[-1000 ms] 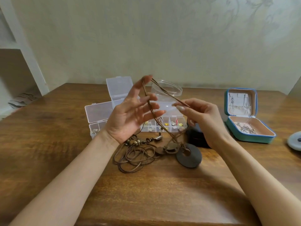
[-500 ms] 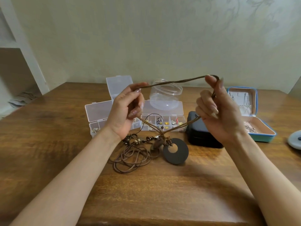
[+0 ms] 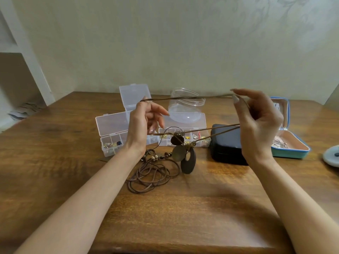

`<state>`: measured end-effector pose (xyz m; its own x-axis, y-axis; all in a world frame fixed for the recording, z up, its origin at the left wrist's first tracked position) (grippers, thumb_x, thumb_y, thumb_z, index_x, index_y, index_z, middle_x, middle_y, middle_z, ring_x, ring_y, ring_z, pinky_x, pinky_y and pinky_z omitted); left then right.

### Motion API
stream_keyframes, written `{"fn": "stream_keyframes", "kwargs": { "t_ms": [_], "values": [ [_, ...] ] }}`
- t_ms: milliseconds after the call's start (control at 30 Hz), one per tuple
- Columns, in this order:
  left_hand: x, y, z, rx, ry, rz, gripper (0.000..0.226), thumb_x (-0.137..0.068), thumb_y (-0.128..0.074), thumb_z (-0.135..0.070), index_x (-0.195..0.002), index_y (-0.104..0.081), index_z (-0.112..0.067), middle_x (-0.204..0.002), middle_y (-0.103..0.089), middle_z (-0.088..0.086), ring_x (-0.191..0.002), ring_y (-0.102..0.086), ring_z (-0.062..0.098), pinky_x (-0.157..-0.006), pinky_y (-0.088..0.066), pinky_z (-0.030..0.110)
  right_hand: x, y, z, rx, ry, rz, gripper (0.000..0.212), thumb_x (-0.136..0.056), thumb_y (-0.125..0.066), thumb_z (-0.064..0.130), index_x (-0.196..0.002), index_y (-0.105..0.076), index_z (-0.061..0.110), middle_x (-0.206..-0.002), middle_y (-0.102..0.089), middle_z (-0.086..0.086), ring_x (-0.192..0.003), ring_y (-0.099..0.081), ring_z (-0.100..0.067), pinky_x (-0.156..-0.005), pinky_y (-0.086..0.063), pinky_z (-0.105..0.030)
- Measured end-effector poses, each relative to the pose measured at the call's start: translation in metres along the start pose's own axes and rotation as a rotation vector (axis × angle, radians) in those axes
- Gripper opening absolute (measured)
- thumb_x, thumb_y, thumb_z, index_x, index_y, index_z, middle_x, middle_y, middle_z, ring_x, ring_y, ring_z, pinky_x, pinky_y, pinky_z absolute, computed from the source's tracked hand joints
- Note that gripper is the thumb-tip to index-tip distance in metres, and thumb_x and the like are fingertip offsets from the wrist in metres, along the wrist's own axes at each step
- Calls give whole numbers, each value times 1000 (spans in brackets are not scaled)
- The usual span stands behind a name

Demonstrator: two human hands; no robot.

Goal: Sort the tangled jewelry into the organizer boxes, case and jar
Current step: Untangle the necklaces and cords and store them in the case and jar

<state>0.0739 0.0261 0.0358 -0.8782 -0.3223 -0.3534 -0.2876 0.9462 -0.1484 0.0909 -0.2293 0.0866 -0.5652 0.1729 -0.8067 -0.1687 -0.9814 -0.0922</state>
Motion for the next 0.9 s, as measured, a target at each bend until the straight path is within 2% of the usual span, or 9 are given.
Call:
{"fn": "stream_keyframes", "kwargs": {
  "t_ms": [100, 233, 333, 400, 500, 633, 733, 833, 900],
  "values": [
    [-1, -3, -5, 40, -42, 37, 53, -99, -26, -33, -72, -64, -7, -54, -56, 6, -40, -36, 7, -39, -26, 15, 0, -3, -3, 20, -21, 40, 21, -87, -58, 2, -97, -67, 19, -59, -48, 16, -54, -36, -7, -54, -30, -20],
    [4, -25, -4, 44, -42, 264, 47, -90, -26, -34, -72, -61, -7, -56, -58, 5, -44, -36, 10, -42, -27, 18, 13, -43, -20, -121, -248, 375, 28, -80, -53, 2, -96, -69, 18, -61, -52, 9, -55, -40, -8, -52, -31, -17],
    [10, -38, -3, -7, -33, 365, 36, -88, -30, -24, -70, -57, -10, -58, -61, 5, -47, -40, 12, -43, -27, 20, 33, -68, -33, -242, -402, 605, 32, -77, -49, 4, -101, -68, 12, -54, -48, 7, -49, -36, -13, -49, -27, -24],
    [14, -44, -5, 42, -21, 411, 28, -88, -33, -20, -69, -51, -11, -65, -67, 11, -45, -41, 13, -40, -27, 19, 44, -77, -39, -258, -470, 696, 25, -82, -49, 14, -98, -69, 15, -53, -47, 3, -48, -32, -16, -46, -25, -25],
    [12, -50, -8, 104, 39, 443, 23, -89, -43, -21, -67, -47, -15, -87, -65, 33, -45, -44, 11, -39, -31, 14, 57, -87, -47, -274, -566, 825, 28, -90, -52, 51, -97, -68, 29, -60, -50, -6, -43, -36, -13, -39, -28, -20],
    [5, -72, -33, -9, 1, 559, 12, -90, -52, -19, -88, -60, -10, -57, -55, 2, -42, -42, 7, -40, -32, 13, 56, -100, -41, -348, -628, 968, 71, -67, -56, 80, -124, -56, 39, -94, -66, -12, -62, -56, -19, -50, -47, -26],
    [-9, -83, -66, -70, -53, 580, 15, -91, -54, -10, -102, -65, -10, -67, -58, -2, -47, -42, 7, -52, -38, 12, 26, -105, -22, -352, -584, 923, 69, -71, -70, 62, -127, -51, 25, -111, -66, -8, -70, -62, -22, -57, -51, -30],
    [-21, -92, -99, -106, -123, 574, 19, -93, -53, -10, -106, -66, -14, -74, -61, 1, -55, -45, 13, -54, -38, 17, -17, -104, 8, -134, -407, 844, 25, -80, -68, 32, -94, -62, 12, -75, -67, 0, -58, -55, -12, -58, -45, -27],
    [-32, -89, -118, -75, -163, 488, 17, -94, -52, -10, -103, -66, -13, -69, -57, -1, -51, -38, 8, -46, -28, 16, -43, -106, 30, -69, -313, 833, 22, -80, -65, 29, -82, -64, 7, -64, -65, 6, -59, -55, -9, -61, -45, -21]
  ]
}}
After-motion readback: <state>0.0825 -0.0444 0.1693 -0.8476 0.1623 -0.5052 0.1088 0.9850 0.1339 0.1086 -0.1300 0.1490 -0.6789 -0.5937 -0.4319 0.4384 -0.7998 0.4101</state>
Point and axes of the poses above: each hand's wrist, its own x-axis away from the middle knuckle, its own y-axis out of the back of the hand, z = x × y, the point moved 10 cm from there along -x, towards the middle knuckle
